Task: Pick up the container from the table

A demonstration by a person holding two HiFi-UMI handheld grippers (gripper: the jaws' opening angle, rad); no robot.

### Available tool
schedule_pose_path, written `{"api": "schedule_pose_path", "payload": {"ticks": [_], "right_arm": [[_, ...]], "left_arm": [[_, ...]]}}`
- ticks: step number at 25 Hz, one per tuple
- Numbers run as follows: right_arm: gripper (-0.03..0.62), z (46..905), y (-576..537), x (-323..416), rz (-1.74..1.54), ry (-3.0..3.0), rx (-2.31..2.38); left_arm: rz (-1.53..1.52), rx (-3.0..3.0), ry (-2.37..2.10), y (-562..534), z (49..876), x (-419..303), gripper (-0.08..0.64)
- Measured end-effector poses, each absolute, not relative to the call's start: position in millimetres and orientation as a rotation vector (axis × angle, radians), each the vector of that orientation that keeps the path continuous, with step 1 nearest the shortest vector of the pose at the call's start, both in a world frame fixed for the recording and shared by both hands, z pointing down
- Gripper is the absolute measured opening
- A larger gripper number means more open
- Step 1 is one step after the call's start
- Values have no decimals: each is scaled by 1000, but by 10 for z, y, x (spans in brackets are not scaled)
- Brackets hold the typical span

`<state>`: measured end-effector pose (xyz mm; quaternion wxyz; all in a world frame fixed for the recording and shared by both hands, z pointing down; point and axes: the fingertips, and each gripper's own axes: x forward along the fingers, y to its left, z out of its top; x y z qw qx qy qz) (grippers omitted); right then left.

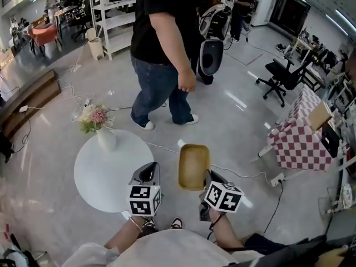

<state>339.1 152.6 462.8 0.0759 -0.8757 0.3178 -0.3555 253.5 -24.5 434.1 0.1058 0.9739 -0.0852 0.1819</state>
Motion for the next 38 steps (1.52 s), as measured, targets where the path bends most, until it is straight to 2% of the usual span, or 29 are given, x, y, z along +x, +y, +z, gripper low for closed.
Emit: {"api": "schedule_pose_path", "payload": {"ticks": [38], "right_arm": [[41,4593,1808,3323,-1028,808,-2678]], "left_arm": [[530,2894,-77,-58,4324,2710,17]]}}
